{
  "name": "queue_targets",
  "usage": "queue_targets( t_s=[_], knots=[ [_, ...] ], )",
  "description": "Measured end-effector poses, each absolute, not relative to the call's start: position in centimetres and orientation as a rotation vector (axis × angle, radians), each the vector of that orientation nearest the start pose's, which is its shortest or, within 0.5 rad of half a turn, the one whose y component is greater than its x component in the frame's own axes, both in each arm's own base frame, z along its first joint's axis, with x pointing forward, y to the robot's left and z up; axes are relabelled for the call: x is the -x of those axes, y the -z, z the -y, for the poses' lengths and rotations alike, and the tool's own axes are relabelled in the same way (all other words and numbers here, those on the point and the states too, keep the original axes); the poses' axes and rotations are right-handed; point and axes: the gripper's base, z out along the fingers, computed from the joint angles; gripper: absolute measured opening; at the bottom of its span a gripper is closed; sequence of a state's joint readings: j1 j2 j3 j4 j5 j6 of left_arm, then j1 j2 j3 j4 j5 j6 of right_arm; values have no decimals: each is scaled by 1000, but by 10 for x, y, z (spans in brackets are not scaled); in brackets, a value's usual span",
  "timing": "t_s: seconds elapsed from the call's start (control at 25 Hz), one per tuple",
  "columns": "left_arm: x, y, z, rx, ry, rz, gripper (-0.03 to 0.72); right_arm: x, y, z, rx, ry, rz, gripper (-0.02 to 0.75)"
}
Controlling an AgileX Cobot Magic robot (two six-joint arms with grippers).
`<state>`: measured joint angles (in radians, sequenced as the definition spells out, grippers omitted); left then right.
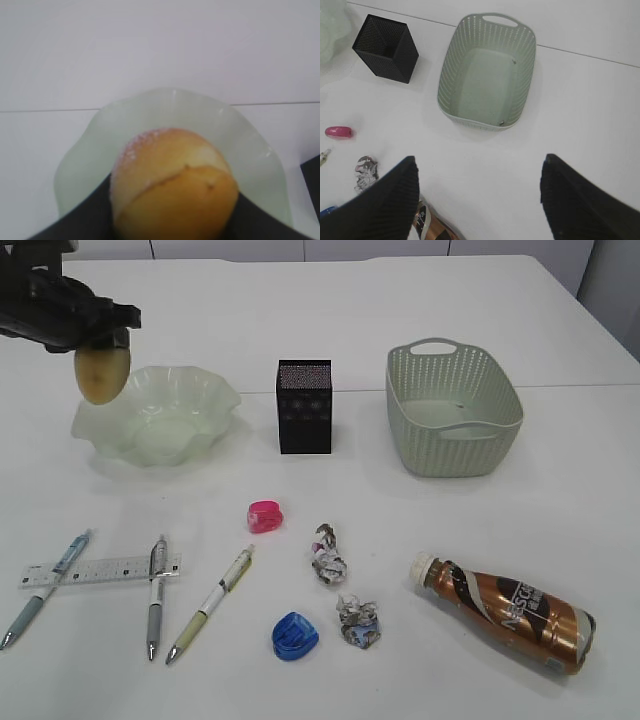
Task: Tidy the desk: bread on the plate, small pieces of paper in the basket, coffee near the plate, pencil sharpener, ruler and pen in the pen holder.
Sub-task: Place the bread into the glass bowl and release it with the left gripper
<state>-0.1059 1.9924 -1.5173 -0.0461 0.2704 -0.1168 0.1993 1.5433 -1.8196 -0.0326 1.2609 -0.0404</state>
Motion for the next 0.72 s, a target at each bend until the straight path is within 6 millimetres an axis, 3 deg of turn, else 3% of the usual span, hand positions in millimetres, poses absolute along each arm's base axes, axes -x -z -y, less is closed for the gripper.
queue_targets(
  t_s=[0.4, 0.72],
  knots=[
    [-484, -204, 71, -30, 165, -2040, 274, -308, -445, -59, 292, -24, -2452, 581],
    [-491, -168, 74, -33, 164, -2069, 283, -308, -445, -59, 292, -24, -2452, 581]
  ],
)
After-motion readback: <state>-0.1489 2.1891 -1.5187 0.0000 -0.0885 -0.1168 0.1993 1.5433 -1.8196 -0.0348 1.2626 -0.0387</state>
